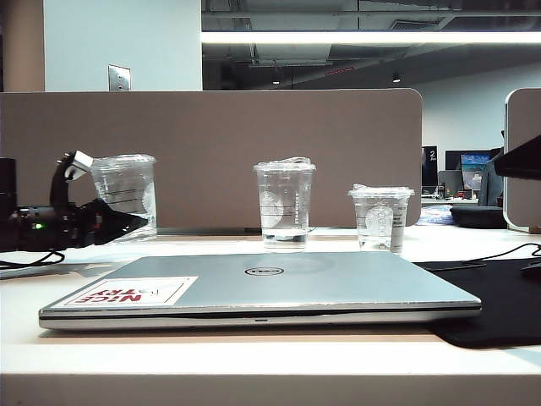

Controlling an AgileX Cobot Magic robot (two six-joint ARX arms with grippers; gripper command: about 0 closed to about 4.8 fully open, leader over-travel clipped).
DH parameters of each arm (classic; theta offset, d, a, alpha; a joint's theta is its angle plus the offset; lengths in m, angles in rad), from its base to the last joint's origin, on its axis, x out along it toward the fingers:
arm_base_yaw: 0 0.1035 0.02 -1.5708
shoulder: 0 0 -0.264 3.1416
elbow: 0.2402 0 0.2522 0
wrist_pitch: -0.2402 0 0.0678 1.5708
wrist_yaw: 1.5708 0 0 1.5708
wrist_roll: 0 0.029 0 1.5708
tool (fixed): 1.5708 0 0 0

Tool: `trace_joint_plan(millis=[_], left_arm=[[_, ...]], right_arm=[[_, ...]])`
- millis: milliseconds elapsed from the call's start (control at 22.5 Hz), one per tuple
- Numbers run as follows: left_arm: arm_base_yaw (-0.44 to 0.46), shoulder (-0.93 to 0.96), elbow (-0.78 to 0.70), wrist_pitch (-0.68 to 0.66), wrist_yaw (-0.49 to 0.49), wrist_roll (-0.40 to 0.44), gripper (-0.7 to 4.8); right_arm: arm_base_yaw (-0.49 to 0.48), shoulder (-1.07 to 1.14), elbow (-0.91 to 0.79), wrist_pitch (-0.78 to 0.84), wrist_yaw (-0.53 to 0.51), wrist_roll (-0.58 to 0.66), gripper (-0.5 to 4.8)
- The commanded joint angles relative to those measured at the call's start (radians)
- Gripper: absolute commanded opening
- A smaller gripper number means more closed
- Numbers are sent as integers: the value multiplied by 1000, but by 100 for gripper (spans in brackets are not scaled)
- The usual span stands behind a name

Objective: Pick up the coffee cup on the left and place it on the left side of the laptop.

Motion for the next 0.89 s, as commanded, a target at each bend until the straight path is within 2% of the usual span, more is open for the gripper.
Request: trace_joint_plan(millis=[45, 267, 401, 623, 890], left_arm=[[16, -37, -56, 137, 12, -27, 308], [45, -125, -175, 153, 10, -25, 308], [60, -179, -243, 152, 9, 4, 308], [77, -261, -356, 153, -28, 12, 308], [76, -357, -501, 152, -48, 80, 308]], right_arm=[[1, -1, -4, 18, 1, 3, -4], [1, -1, -4, 18, 1, 3, -4], [1, -1, -4, 18, 1, 4, -4], [2, -1, -4, 18, 1, 3, -4], [2, -2, -4, 18, 2, 3, -4]])
